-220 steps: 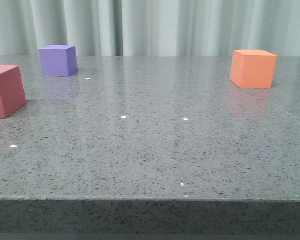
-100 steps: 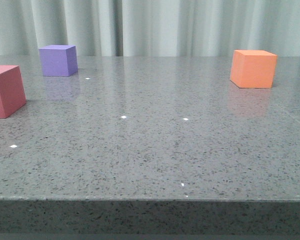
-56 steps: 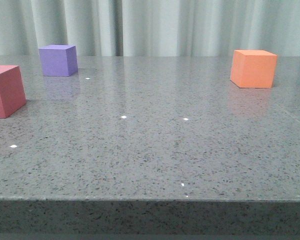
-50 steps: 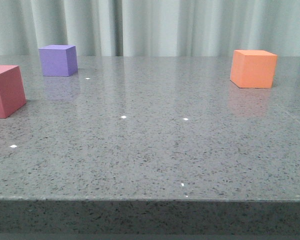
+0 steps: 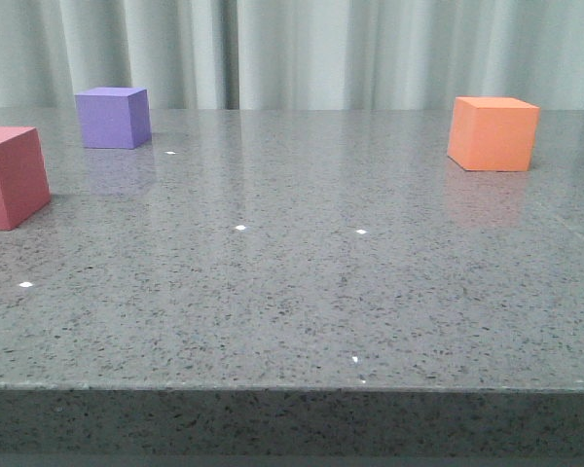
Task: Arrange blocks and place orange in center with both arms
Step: 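Lower the right gripper over the orange cube and close on it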
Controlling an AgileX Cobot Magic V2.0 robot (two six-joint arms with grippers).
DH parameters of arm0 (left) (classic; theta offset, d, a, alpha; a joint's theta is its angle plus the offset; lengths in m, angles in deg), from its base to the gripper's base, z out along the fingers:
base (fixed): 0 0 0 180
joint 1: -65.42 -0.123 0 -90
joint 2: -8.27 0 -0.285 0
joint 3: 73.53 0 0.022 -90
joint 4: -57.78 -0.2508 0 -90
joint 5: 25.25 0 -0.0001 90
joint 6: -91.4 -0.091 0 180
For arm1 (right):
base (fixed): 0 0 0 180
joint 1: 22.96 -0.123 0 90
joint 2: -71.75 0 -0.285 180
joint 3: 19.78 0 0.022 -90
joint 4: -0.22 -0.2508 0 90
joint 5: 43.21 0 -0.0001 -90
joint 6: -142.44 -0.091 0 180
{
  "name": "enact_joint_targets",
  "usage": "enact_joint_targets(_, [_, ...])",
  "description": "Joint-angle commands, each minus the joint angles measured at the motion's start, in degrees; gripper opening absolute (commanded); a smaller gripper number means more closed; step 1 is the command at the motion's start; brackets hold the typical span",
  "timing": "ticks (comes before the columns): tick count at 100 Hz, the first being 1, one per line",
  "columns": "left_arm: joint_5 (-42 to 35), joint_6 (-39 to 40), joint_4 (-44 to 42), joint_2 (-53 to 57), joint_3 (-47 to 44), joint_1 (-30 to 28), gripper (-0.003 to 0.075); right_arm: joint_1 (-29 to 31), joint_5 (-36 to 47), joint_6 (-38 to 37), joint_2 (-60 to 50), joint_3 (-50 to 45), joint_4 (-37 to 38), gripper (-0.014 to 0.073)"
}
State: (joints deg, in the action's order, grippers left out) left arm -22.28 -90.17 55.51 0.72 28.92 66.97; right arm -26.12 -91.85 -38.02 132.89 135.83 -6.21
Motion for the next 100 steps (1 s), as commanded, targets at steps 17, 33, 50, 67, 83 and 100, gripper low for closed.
enact_joint_targets(17, [-4.68, 0.08, 0.43, 1.88, -2.45, 0.11, -0.0020, 0.11, 5.18, 0.45, 14.60, 14.22, -1.09, 0.0646])
enact_joint_targets(33, [-4.68, 0.08, 0.43, 1.88, -2.45, 0.11, -0.0020, -1.21, 5.23, 0.45, 23.82, 22.65, -1.25, 0.0646])
enact_joint_targets(50, [-4.68, 0.08, 0.43, 1.88, -2.45, 0.11, -0.0020, -3.22, 5.16, 0.45, 32.46, 30.84, -1.25, 0.0646])
enact_joint_targets(67, [-4.68, 0.08, 0.43, 1.88, -2.45, 0.11, -0.0020, -3.22, 5.25, 0.45, 40.12, 37.38, -1.25, 0.0646])
enact_joint_targets(83, [-4.68, 0.08, 0.43, 1.88, -2.45, 0.11, -0.0020, -3.06, 5.77, 0.45, 46.05, 40.77, -0.77, 0.0646])
enact_joint_targets(100, [-4.68, 0.08, 0.43, 1.88, -2.45, 0.11, -0.0020, -3.04, 6.25, -1.79, 49.60, 41.34, 3.22, 0.0646])
